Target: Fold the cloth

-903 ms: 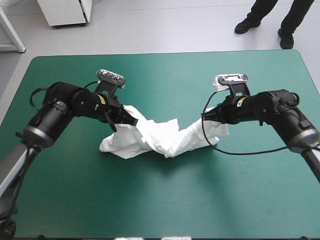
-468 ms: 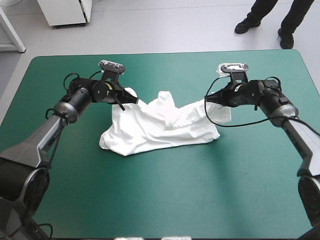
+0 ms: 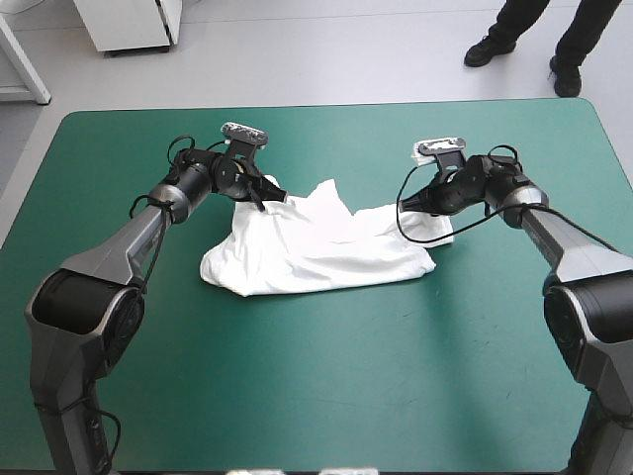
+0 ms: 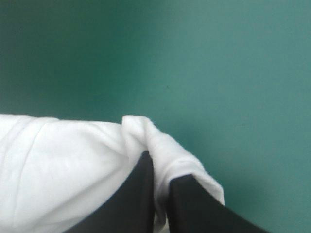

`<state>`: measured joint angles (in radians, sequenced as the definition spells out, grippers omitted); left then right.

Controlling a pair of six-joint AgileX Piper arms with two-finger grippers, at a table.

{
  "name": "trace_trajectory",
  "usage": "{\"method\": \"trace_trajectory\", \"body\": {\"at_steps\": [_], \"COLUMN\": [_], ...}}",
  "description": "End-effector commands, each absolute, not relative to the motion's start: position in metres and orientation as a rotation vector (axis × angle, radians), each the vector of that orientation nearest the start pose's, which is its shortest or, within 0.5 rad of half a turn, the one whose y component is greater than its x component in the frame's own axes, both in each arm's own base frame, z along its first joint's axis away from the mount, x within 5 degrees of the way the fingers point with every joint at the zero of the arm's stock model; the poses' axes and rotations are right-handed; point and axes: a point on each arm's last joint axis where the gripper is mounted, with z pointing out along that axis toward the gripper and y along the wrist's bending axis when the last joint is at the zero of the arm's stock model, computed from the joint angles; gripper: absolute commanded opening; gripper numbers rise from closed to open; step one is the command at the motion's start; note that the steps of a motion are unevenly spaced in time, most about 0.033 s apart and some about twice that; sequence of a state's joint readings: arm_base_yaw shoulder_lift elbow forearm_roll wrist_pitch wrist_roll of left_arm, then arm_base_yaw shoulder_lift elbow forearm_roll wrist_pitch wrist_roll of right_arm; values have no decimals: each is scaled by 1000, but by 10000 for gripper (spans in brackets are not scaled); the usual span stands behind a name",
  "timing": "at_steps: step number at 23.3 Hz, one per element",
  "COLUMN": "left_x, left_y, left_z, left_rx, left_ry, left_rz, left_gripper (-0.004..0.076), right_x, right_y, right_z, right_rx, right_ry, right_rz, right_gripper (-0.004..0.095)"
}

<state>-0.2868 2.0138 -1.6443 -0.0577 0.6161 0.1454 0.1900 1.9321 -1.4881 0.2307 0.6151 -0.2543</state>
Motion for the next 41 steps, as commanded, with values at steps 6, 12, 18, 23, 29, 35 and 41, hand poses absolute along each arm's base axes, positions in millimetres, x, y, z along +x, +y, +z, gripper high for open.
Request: {"method": "trace_trajectory", "body": {"at_steps": [6, 12, 18, 23, 29, 35, 41], "left_x": [432, 395, 308, 263, 290, 311, 329], "left_y": [-126, -109, -86, -71, -73, -66, -67], "left_z": [302, 342, 395, 360, 283, 255, 236], "left_rx": [522, 562, 611, 586, 627, 598, 553], "left_ry": [2319, 2410, 2486, 2527, 2668, 2715, 2700], "left_rz": [-170, -154, -137, -85, -8, 81, 20], "left_gripper": [467, 526, 526, 526, 526, 526, 524], "right_x": [417, 389, 302, 233, 214, 213, 215], "right_y": [91, 66, 58, 64, 80, 81, 83], "right_z": [300, 357, 420, 411, 374, 373, 371], "right_rx": [-441, -422, -437, -487, -595, -605, -600], "right_ry": [2321, 2264, 2187, 2189, 2293, 2293, 2296], "right_rz": [210, 165, 173, 214, 272, 272, 285], "right_gripper": [468, 604, 603, 604, 604, 604, 604]}}
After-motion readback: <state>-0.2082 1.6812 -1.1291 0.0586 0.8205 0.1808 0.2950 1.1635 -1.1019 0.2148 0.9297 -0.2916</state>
